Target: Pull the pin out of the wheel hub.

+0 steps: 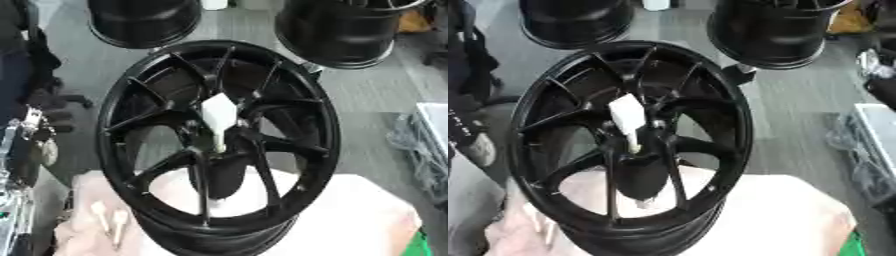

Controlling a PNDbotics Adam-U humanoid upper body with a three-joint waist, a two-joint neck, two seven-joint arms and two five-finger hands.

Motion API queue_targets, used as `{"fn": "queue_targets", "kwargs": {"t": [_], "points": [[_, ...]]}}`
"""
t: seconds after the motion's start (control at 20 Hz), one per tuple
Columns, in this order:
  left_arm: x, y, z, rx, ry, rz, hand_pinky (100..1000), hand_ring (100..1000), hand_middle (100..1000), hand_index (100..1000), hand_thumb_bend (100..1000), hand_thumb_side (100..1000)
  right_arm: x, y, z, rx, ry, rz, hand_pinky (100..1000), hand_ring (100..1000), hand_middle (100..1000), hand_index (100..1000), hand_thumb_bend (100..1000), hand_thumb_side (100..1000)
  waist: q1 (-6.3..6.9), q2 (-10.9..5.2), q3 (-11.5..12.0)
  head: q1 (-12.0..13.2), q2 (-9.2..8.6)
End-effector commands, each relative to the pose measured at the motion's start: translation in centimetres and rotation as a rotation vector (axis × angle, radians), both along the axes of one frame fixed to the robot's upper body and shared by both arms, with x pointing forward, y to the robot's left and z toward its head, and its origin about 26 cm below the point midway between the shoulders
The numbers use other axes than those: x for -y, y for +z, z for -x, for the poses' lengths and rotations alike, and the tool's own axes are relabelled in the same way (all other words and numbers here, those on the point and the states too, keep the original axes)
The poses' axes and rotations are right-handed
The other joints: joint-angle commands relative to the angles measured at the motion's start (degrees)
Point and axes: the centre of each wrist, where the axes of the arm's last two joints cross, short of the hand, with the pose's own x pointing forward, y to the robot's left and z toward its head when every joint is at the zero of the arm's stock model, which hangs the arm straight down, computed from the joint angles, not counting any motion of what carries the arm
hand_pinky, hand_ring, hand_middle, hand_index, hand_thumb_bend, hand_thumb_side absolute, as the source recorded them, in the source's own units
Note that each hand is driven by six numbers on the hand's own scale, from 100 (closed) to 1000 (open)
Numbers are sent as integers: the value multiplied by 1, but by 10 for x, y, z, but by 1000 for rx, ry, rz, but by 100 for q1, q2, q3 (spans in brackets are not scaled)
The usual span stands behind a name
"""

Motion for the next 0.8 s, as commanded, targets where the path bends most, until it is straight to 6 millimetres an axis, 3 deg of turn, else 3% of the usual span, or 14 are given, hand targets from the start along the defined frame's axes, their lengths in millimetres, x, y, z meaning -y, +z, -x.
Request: {"fn": "queue_targets", "kwargs": {"t": [0.05,0.1,0.15,0.45,0.65,0.8], "points": [[-2,7,-1,12,-14,-33,654,709,691,774,496,782,-15,35,-3,-8,181,254,725,793,800,954,167,317,-10,-106,33,-102,-81],[-2,7,-1,11,-17,-35,654,709,691,774,496,782,-27,46,-6,-20,271,339,733,806,801,958,321,384,-20,-110,44,-135,-93],[-2,7,0,10,-18,-38,653,709,691,774,496,782,-38,56,-9,-35,354,413,740,820,824,962,187,334,-32,-113,51,-159,-103],[-4,7,0,8,-16,-49,654,709,691,774,496,783,-97,82,-23,-138,694,709,787,886,880,988,240,400,-84,-105,104,-220,-147],[-4,7,0,8,-14,-51,654,709,691,774,496,783,-129,81,-28,-169,809,850,813,904,896,1000,274,387,-90,-96,150,-260,-160],[-3,7,0,9,-19,-50,654,709,691,774,496,783,-151,69,-30,-145,825,939,818,907,898,1000,284,373,-79,-84,187,-316,-184]]}}
